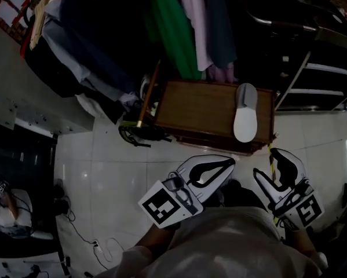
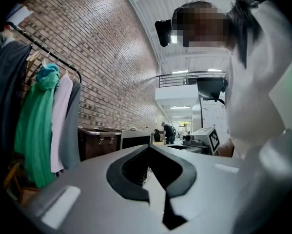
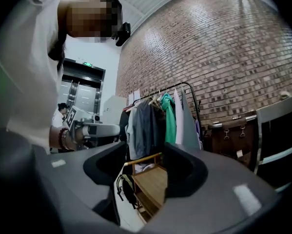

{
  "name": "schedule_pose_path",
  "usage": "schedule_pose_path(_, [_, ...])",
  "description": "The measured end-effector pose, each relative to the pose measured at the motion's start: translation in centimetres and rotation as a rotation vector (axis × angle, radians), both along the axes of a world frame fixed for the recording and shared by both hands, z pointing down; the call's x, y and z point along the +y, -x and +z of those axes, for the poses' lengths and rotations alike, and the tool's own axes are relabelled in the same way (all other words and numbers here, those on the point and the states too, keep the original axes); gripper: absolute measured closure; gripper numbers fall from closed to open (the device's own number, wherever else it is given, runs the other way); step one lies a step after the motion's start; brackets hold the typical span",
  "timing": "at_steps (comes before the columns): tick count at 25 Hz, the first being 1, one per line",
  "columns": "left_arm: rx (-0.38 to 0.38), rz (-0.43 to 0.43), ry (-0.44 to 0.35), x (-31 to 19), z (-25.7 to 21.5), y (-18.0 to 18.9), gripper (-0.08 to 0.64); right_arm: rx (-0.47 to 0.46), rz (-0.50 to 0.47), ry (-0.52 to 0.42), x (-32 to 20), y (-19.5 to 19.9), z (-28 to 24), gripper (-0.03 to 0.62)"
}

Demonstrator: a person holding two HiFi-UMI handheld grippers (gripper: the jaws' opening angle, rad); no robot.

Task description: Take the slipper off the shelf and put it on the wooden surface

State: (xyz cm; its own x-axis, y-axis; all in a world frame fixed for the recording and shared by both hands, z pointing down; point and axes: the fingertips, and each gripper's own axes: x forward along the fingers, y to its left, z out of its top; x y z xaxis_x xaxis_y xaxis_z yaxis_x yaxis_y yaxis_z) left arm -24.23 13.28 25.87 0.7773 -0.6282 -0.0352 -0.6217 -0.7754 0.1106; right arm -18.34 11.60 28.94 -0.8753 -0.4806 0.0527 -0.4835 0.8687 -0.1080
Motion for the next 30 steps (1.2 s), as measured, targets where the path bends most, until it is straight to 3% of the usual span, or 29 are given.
schedule_pose_path(11, [-0.017, 0.19, 0.021, 5.4, 1.8, 2.3, 0.565, 0.01, 0.12, 0.04, 6.7, 4.1, 1.0, 0.379])
schedule_pose_path(18, [-0.03, 0.205, -0.017, 6.8, 1.4, 0.4, 0.565, -0.011, 0.181, 0.028, 7.5, 1.0, -0.2, 0.382])
schedule_pose_path(24, [-0.02, 0.2, -0.028, 7.1, 0.0, -2.8, 0.565, -0.005, 0.152, 0.004, 7.3, -1.1, -1.9, 0.382])
schedule_pose_path(30, [-0.02, 0.174, -0.032, 6.7, -0.6, -2.9, 0.565, -0.021, 0.103, 0.006, 6.6, -0.2, -1.1, 0.382])
